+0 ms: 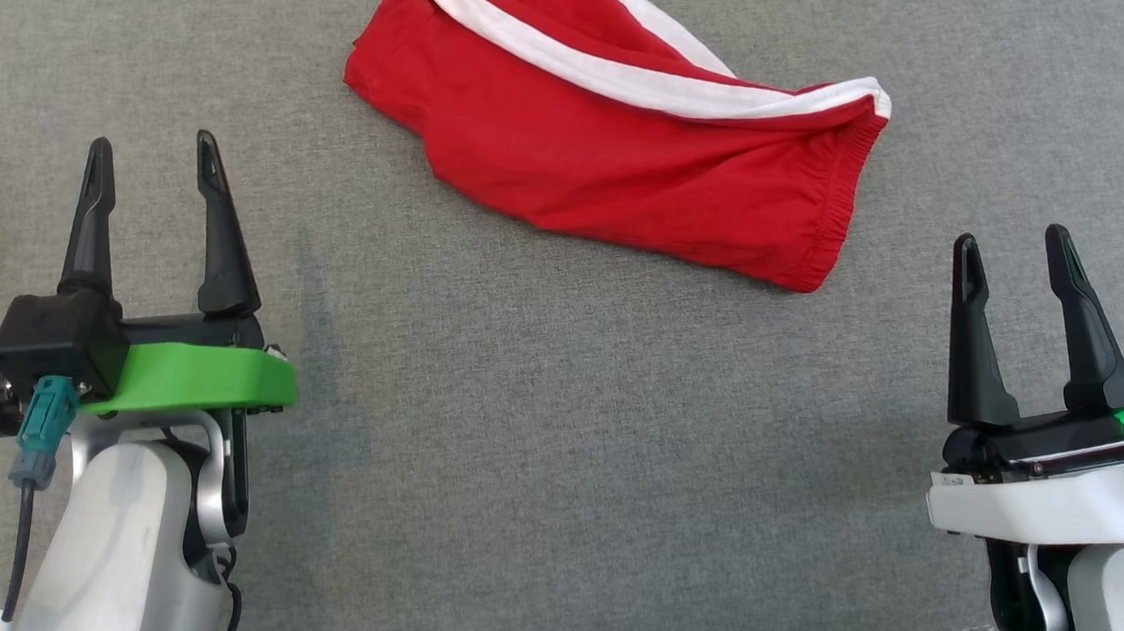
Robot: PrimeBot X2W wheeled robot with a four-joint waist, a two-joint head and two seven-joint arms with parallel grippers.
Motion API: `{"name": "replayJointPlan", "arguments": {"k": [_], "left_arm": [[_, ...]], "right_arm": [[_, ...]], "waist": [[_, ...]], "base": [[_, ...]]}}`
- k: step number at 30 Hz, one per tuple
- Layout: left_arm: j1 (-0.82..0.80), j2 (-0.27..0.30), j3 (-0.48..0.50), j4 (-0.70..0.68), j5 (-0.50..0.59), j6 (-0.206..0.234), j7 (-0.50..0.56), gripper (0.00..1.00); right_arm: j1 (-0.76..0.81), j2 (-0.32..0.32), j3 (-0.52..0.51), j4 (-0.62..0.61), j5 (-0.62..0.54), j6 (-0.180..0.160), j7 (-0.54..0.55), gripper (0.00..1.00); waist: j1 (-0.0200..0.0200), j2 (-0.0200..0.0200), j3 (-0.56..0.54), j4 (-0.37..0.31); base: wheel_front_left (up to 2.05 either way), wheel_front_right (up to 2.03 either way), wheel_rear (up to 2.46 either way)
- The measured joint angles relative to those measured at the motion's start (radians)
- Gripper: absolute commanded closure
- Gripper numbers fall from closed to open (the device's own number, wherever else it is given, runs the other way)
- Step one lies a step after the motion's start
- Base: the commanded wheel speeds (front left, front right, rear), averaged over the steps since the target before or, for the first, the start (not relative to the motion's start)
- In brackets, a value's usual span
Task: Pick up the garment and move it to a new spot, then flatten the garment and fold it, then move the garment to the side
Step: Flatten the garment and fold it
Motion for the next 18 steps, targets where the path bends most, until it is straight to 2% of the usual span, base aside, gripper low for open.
{"name": "replayJointPlan", "arguments": {"k": [10,12,14,18], "left_arm": [[0.015,0.013,-0.024,-0.024,0.005,0.004,0.036,0.0],[0.011,0.023,-0.037,-0.029,0.009,-0.006,0.059,0.0],[-0.029,0.036,-0.06,-0.028,0.011,-0.031,0.102,0.0],[-0.195,0.052,-0.127,0.014,0.015,-0.11,0.236,0.0]], "right_arm": [[0.003,-0.002,-0.007,0.0,0.004,0.0,0.0,0.0],[0.003,-0.003,-0.009,-0.003,0.005,0.0,0.002,0.0],[-0.001,-0.007,-0.011,-0.009,0.009,0.0,0.006,0.0],[-0.027,-0.016,-0.006,-0.016,0.011,0.0,0.007,0.0]], "waist": [[0.0,0.0,0.0,0.01],[0.0,0.0,0.009,0.012],[0.0,0.0,0.025,0.014],[0.0,0.0,0.066,0.015]], "base": [[0.0,0.0,0.0],[0.0,0.0,0.0],[0.0,0.0,0.0],[0.0,0.0,0.0]]}}
